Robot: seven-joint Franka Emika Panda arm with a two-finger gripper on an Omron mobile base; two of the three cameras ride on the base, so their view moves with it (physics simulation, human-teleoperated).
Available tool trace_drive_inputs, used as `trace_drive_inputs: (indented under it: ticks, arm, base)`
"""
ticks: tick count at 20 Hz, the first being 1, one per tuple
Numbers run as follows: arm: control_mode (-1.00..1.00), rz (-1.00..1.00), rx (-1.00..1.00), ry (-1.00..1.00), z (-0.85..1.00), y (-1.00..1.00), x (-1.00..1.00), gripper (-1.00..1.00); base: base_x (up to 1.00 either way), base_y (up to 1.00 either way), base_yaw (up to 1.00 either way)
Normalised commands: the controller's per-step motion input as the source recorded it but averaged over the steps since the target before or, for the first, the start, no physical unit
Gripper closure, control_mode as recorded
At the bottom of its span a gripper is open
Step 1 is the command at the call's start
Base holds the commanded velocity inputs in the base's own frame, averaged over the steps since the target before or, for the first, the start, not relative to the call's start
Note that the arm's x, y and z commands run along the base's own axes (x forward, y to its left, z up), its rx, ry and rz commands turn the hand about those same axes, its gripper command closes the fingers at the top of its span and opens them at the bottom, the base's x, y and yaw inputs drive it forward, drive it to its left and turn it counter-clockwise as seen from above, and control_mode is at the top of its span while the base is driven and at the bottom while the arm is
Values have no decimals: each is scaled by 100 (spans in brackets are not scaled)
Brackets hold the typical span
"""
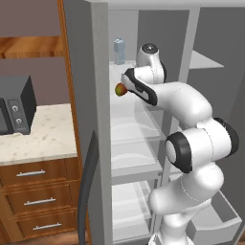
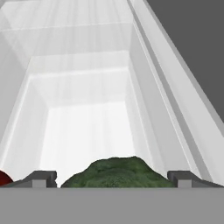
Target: Take the mango and broccoli from the fridge shelf and place them in the freezer drawer to begin freezing them.
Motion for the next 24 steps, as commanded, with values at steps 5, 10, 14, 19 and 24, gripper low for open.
trace_drive_inputs:
  ticks: [5,10,14,19,24]
  arm:
    - [-100,0,0,0,-39,3,0,100]
    - [-100,0,0,-3,-15,0,-8,100]
    - [-100,0,0,-22,0,0,-84,100]
    - [-100,0,0,-24,0,0,-100,100]
    - [-100,-2,6,-17,0,0,-100,100]
  base:
    - [0,0,0]
    - [0,0,0]
    - [0,0,0]
    - [0,0,0]
    - [0,0,0]
